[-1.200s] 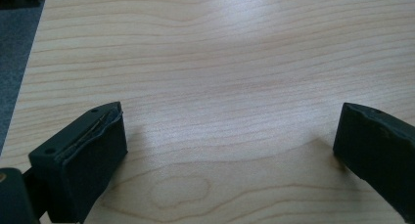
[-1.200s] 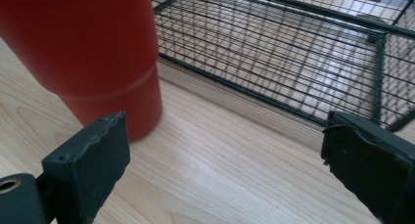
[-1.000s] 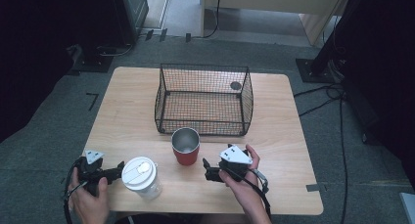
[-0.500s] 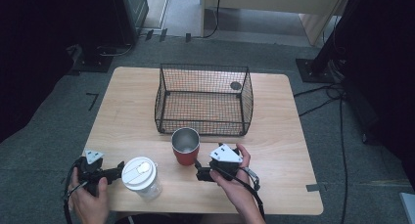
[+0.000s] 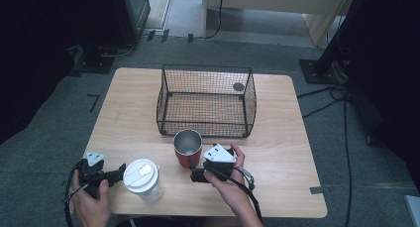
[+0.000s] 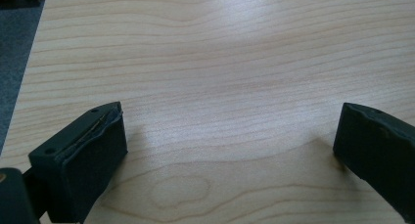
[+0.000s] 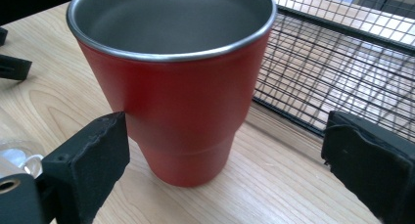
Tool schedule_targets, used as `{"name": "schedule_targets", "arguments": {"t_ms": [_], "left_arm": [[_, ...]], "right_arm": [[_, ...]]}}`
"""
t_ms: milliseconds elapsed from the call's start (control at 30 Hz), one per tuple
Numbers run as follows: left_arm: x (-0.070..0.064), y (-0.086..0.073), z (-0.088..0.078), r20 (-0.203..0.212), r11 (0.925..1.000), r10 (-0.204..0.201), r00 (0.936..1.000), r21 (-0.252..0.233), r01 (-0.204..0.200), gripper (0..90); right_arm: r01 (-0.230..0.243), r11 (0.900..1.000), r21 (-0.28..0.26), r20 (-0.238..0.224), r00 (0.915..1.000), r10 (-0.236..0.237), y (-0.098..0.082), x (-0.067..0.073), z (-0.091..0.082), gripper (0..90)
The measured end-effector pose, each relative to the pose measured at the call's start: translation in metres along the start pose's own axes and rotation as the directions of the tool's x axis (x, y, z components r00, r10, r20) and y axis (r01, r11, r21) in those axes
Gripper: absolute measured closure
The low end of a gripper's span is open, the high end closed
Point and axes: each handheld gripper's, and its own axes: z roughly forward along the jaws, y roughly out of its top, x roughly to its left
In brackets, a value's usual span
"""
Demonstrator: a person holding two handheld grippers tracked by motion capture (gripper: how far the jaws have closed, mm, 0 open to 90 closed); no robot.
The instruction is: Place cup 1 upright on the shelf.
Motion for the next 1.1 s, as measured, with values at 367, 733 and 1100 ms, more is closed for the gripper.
{"name": "schedule_targets", "arguments": {"t_ms": [367, 733, 1100], "left_arm": [[0.000, 0.000, 0.000, 0.000, 1.0000, 0.000, 1.0000, 0.000, 0.000, 0.0], [0.000, 0.000, 0.000, 0.000, 1.0000, 0.000, 1.0000, -0.002, 0.000, 0.0], [0.000, 0.000, 0.000, 0.000, 1.0000, 0.000, 1.0000, -0.002, 0.000, 0.0]], "right_arm": [[0.001, 1.000, -0.013, -0.019, 0.9998, -0.001, 0.006, 0.010, 0.009, 3.4], [-0.009, 1.000, -0.030, -0.039, 0.9992, 0.008, 0.013, 0.020, 0.021, 3.4], [-0.043, 0.998, -0.052, 0.035, 0.9984, 0.045, 0.018, 0.027, 0.034, 3.0]]}}
